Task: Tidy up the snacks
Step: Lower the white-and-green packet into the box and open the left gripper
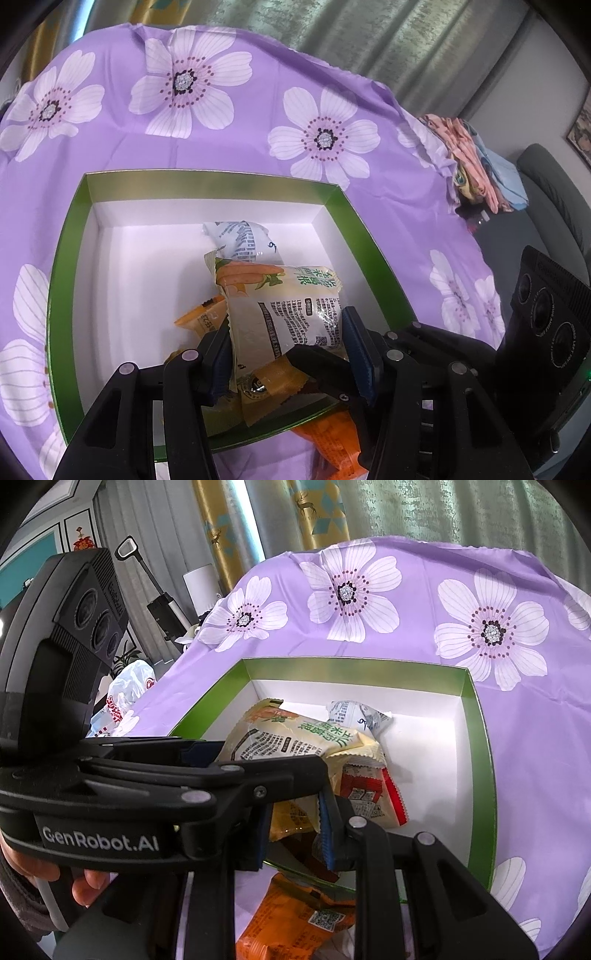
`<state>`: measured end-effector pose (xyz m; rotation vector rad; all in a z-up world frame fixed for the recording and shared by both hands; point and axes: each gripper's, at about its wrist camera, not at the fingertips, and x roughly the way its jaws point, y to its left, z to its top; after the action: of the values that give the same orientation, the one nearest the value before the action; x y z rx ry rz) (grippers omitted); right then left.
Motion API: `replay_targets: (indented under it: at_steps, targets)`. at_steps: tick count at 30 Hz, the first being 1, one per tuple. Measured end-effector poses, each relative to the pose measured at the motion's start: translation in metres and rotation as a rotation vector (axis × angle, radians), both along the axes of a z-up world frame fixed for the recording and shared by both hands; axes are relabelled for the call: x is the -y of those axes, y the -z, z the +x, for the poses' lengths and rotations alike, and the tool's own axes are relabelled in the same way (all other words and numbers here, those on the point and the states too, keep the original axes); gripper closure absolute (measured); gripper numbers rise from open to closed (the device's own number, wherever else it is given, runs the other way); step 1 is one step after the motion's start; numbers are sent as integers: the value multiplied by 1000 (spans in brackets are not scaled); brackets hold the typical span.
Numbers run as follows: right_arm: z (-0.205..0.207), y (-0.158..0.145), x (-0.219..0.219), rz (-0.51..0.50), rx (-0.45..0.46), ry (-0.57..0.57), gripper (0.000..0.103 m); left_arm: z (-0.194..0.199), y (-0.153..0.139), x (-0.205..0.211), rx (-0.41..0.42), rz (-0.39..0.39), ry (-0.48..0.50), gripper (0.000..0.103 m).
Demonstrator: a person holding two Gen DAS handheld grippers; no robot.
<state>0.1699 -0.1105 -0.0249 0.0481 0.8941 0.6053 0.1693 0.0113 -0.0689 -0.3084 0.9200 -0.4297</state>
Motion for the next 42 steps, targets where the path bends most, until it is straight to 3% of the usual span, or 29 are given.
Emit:
replay_targets:
  at_steps: [25,33,35,37,39,42]
  targets:
    - [1,1,0,-7,-12,-1,77,2,3,-1,-3,13,-20,49]
    - [0,0,-2,-16,-11,0,77,-1,-2,1,11,71,-42,46]
    - [-2,-2,-2,-23,-6,5,75,-2,-4,-1,11,86,-58,33]
    - [-3,-4,0,-27,0,14,66,-4,-6,-3,16,92,-68,26]
    - [-5,-8,2,-31,8,24,63,-6,-10,-5,25,99,-80,25]
    - [-9,-14,6,-36,22,50,49,-12,-17,-7,39,111,-96,22]
